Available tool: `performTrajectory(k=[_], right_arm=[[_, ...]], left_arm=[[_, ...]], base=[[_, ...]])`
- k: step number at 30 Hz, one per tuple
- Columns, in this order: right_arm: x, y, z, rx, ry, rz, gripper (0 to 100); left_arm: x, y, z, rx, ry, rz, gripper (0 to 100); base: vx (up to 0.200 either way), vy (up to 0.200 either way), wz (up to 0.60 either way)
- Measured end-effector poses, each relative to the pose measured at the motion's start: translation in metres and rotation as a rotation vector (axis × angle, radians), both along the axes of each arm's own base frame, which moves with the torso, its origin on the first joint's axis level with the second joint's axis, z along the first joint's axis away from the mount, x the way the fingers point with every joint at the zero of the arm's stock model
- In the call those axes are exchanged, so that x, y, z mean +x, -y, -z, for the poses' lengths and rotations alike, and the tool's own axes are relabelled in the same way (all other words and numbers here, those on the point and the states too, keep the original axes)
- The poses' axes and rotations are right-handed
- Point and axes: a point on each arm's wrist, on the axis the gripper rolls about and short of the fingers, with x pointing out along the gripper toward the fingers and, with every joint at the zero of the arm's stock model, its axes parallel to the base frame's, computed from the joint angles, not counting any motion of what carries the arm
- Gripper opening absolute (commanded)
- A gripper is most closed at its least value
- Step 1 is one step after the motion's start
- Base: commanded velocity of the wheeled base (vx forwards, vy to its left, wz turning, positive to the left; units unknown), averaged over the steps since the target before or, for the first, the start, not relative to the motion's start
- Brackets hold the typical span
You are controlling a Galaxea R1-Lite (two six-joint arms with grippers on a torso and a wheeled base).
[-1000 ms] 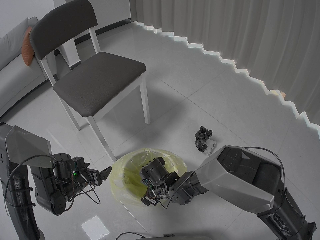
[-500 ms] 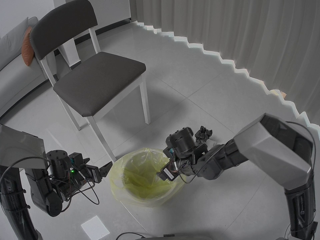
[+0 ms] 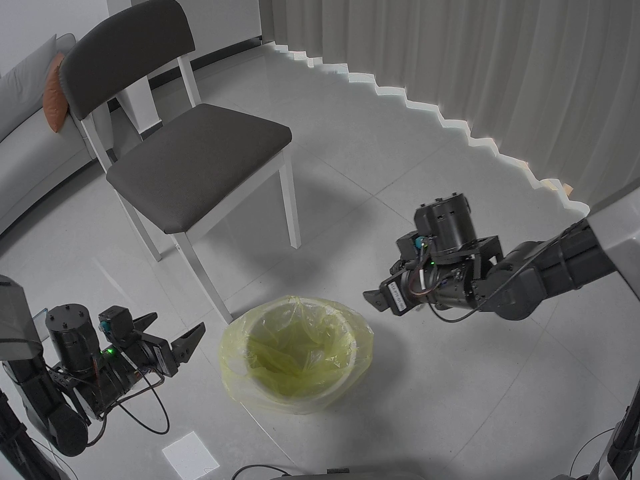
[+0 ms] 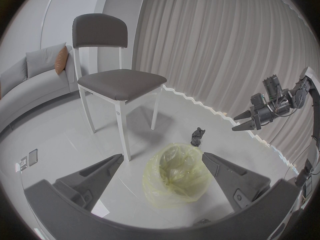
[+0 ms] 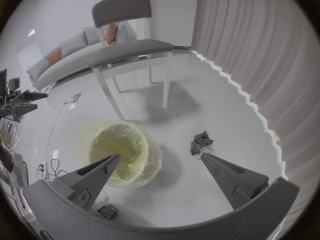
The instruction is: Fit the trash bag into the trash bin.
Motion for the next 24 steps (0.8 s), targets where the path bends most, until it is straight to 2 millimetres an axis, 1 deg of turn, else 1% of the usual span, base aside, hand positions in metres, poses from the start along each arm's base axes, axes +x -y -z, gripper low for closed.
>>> performTrajectory(k=[6, 11, 16, 19, 24], right_arm=[[-0.011, 0.032, -0.022, 0.014, 0.041, 0.073, 100], [-0.019, 0.049, -0.038, 0.034, 0.081, 0.109, 100], [-0.025, 0.059, -0.049, 0.050, 0.109, 0.126, 100], [-0.029, 0.062, -0.054, 0.057, 0.122, 0.132, 100], [-0.032, 0.065, -0.059, 0.068, 0.140, 0.135, 100]], left_arm=[[-0.021, -0.005, -0.019, -0.025, 0.013, -0.015, 100], [-0.045, -0.009, -0.035, -0.031, 0.015, -0.012, 100], [-0.074, -0.014, -0.048, -0.034, 0.030, -0.012, 100], [-0.095, -0.018, -0.054, -0.036, 0.047, -0.014, 100], [-0.129, -0.027, -0.056, -0.034, 0.063, -0.024, 100]], base=[[0.000, 0.000, 0.00], [0.000, 0.000, 0.00], [0.000, 0.000, 0.00], [0.000, 0.000, 0.00], [0.000, 0.000, 0.00]])
